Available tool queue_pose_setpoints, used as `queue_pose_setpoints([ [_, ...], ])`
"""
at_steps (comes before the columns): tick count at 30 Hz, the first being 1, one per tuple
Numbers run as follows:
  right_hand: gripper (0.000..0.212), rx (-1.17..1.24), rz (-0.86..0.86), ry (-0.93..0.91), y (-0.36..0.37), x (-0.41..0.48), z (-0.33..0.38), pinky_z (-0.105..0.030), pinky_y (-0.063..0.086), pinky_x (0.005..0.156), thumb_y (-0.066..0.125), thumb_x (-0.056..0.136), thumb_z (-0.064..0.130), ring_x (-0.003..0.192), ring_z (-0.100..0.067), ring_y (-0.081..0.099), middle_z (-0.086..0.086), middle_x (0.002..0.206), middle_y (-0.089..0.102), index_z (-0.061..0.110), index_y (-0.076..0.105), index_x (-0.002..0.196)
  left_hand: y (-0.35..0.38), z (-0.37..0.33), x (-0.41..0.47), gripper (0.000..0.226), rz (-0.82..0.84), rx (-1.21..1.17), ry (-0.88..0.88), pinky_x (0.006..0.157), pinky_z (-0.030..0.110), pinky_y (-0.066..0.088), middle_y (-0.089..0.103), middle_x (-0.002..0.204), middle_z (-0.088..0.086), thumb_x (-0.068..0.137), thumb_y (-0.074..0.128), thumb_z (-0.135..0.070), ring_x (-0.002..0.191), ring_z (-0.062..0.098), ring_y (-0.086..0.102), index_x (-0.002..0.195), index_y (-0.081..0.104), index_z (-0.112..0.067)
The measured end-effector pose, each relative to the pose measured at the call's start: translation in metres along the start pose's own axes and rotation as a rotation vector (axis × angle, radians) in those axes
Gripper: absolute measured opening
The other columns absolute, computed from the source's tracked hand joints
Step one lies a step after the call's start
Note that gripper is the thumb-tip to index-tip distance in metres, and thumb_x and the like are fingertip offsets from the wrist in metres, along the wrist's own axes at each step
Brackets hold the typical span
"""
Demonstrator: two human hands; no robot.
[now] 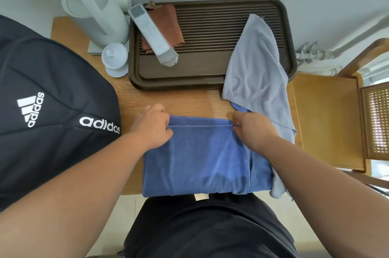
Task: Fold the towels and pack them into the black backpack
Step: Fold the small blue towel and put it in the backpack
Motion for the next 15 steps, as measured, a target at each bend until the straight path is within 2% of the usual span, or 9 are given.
queue_pose_setpoints([
  [5, 0.005, 0.014, -0.029, 0.015, 0.001, 0.006, -0.005, -0.040, 0.053, 0.069, 0.053, 0.094, 0.019, 0.075, -0.029, 0.056, -0.006, 0.080, 0.062, 0.017, 0.057, 0.092, -0.008, 0.002, 0.010, 0.022, -0.004, -0.104, -0.019, 0.069, 0.034, 0.044, 0.049, 0.094, -0.005, 0.084, 0.064, -0.027, 0.081, 0.021, 0.052, 0.067, 0.050, -0.027],
  [10, 0.006, -0.070, -0.058, 0.045, 0.001, 0.016, -0.007, -0.034, 0.041, 0.064, 0.049, 0.097, 0.018, 0.078, -0.027, 0.050, -0.005, 0.084, 0.059, 0.019, 0.056, 0.096, -0.014, 0.003, 0.027, 0.018, -0.007, -0.044, -0.027, 0.073, 0.040, 0.052, 0.053, 0.092, -0.002, 0.088, 0.060, -0.018, 0.083, 0.022, 0.055, 0.074, 0.054, -0.027],
  [15, 0.028, -0.199, -0.088, 0.131, 0.001, 0.021, -0.011, -0.033, 0.039, 0.063, 0.048, 0.088, 0.001, 0.078, -0.024, 0.046, -0.002, 0.083, 0.055, 0.020, 0.059, 0.104, -0.019, 0.005, 0.041, 0.015, -0.049, 0.023, -0.067, 0.070, 0.038, 0.053, 0.060, 0.086, -0.002, 0.097, 0.054, -0.020, 0.079, 0.019, 0.056, 0.083, 0.058, -0.025],
])
Point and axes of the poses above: each hand's wrist, its own x-axis towards the middle knuckle, its own y-axis out of the palm, z = x × y, the point moved 9 cm from there along x, towards the middle knuckle
